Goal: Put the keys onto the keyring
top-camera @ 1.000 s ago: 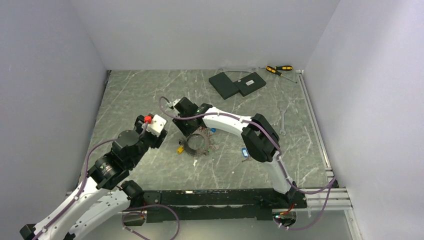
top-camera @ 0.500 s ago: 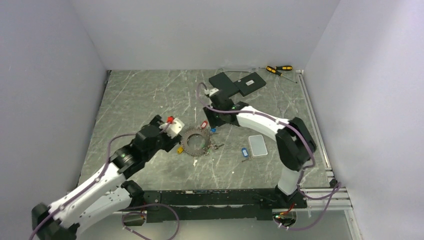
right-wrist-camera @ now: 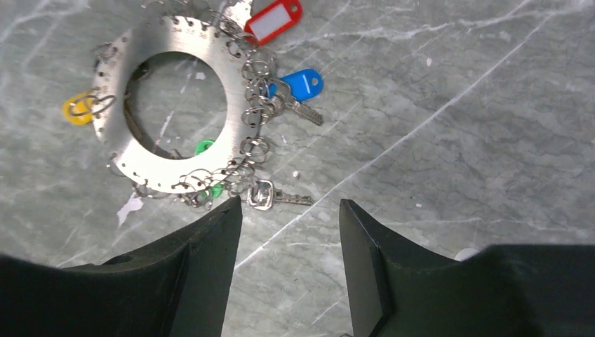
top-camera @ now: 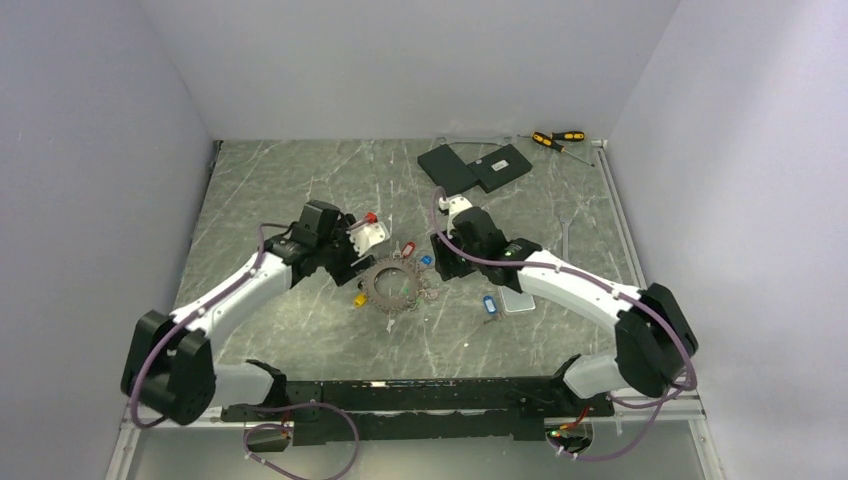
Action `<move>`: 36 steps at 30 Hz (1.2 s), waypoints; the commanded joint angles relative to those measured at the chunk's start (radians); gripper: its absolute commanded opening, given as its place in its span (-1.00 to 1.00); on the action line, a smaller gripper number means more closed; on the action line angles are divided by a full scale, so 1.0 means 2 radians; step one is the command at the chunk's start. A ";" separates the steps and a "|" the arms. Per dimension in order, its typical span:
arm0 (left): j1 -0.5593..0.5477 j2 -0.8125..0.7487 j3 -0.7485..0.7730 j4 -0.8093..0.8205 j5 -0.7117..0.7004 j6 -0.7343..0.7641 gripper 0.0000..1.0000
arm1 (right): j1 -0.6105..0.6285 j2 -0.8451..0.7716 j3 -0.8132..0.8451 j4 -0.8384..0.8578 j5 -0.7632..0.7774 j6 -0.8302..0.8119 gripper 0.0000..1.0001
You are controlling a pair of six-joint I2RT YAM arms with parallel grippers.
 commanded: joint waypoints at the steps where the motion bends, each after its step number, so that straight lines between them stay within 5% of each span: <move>1: 0.035 0.054 0.035 -0.041 0.112 0.057 0.44 | -0.002 -0.051 -0.023 0.044 -0.020 0.004 0.14; 16: 0.101 0.127 0.019 -0.005 0.223 0.108 0.18 | -0.005 -0.127 -0.072 0.058 -0.048 0.003 0.16; 36: 0.075 0.181 -0.002 0.039 0.175 0.107 0.10 | -0.008 -0.113 -0.070 0.064 -0.066 -0.001 0.17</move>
